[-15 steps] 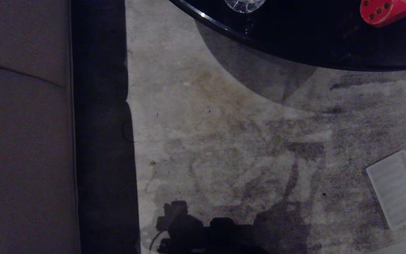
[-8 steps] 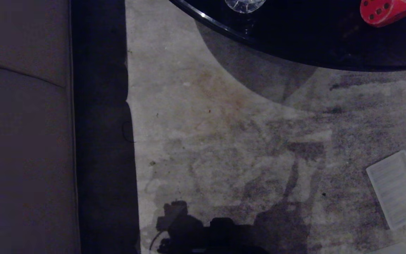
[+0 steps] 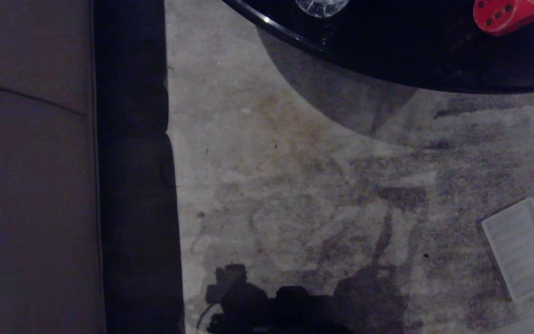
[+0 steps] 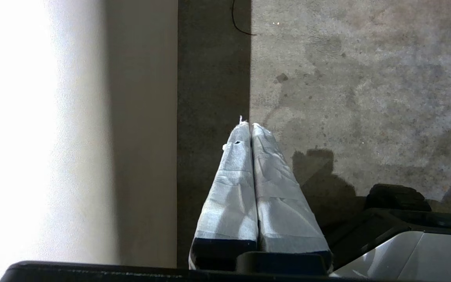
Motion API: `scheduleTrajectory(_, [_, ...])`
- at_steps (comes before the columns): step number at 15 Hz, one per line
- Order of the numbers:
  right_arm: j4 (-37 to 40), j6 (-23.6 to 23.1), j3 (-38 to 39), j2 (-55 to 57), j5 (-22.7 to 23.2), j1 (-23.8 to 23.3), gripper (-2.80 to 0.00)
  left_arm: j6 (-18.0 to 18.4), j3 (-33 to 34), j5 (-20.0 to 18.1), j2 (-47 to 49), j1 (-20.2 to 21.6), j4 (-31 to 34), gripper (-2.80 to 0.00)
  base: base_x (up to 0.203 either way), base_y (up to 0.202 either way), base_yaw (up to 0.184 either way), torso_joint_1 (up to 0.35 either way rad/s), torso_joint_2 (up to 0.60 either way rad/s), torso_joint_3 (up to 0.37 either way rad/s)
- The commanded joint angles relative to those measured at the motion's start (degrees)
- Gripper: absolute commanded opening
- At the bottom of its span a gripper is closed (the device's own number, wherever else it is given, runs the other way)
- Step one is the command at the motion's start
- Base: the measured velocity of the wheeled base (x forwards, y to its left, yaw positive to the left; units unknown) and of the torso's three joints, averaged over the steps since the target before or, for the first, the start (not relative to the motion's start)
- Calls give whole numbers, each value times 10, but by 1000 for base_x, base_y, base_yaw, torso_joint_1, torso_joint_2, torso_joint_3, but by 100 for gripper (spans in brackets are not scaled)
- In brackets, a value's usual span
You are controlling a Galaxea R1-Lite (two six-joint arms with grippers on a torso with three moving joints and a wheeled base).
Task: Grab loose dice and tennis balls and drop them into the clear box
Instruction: Put the ball in the box
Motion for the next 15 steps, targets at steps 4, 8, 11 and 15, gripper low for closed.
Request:
scheduleTrajectory(4, [-1,0,5,1,0,0,-280,1,0,0,0,0,0,-280,0,0,0,0,0,0])
scheduleTrajectory(8, [-1,0,5,1,0,0,-280,-16,0,8,0,0,-1,-280,0,0,0,1,1,7])
scheduleTrajectory(11, [-1,0,5,1,0,0,-280,-42,0,19,1,0,-2,-280,0,0,0,0,0,140])
scheduleTrajectory(15, [0,0,5,1,0,0,-280,-42,0,19,0,0,-2,-280,0,0,0,4,3,192])
